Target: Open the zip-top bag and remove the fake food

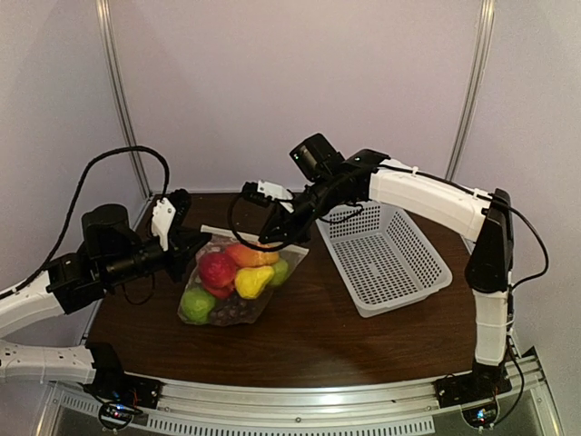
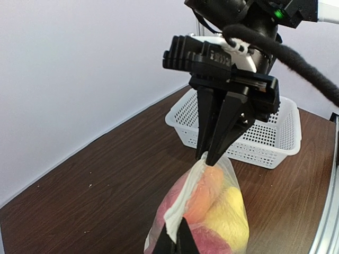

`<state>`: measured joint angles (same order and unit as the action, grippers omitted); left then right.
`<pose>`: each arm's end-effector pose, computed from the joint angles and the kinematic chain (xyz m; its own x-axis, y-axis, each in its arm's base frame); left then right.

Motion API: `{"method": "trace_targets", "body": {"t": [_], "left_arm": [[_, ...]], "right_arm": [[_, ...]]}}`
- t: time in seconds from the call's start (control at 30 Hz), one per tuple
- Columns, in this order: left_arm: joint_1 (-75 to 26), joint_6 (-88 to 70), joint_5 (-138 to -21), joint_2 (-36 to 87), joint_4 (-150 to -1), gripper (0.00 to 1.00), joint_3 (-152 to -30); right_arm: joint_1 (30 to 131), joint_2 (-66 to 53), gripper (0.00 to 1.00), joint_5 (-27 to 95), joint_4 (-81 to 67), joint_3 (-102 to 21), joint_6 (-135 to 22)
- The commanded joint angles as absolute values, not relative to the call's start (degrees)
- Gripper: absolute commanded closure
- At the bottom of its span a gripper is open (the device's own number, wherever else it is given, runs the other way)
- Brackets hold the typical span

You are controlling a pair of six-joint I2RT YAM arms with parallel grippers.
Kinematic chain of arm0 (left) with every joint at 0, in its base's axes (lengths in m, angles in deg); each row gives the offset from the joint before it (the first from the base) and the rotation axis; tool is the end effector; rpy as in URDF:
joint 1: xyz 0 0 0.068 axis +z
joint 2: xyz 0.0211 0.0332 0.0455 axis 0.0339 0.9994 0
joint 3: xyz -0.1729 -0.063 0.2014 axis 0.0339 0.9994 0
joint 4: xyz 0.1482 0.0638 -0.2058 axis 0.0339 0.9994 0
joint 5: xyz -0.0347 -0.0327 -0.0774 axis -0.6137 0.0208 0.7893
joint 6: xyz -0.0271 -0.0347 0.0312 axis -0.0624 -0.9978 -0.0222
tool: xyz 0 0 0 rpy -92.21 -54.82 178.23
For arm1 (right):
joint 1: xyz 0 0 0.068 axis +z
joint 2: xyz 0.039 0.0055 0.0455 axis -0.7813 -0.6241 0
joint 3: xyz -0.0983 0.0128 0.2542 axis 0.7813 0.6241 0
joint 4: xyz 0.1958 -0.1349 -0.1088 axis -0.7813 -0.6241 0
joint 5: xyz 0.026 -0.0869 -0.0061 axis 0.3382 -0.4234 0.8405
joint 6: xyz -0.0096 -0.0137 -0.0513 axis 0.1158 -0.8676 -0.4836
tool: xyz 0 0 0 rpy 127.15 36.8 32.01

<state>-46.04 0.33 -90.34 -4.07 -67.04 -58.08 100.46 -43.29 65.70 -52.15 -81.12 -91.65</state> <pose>0.1299 -0.1419 0.3106 -0.1792 0.1371 -0.9742 0.7080 0.7055 -0.0310 0.2832 0.3607 0.3265 -0.0057 -0.5756 -0.8177 -0.9918 -0.1010 0.0780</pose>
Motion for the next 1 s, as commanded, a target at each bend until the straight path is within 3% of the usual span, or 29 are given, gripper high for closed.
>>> {"method": "trace_targets", "body": {"t": [0.0,0.37,0.8,0.87,0.97], "left_arm": [[-45.7,1.2,-93.6,-7.4,-71.4,1.00,-57.7],[-45.7,1.3,-95.5,-9.3,-70.9,1.00,-56.3],[-45.6,0.6,-95.8,-10.9,-71.6,1.00,-54.6],[-45.7,0.6,-94.7,-10.9,-72.0,1.00,-54.2],[-45.7,0.9,-90.7,-10.3,-72.9,1.00,-53.8]], "right_arm": [[96.5,-39.8,1.00,59.9,-56.8,-76.2,-93.7],[89.8,-36.1,1.00,58.3,-56.9,-68.1,-95.5],[88.6,-36.7,0.99,60.1,-56.8,-68.1,-95.2],[88.7,-36.8,0.94,62.8,-57.0,-69.8,-94.2],[89.6,-37.3,0.73,66.8,-57.1,-72.8,-92.7]]}}
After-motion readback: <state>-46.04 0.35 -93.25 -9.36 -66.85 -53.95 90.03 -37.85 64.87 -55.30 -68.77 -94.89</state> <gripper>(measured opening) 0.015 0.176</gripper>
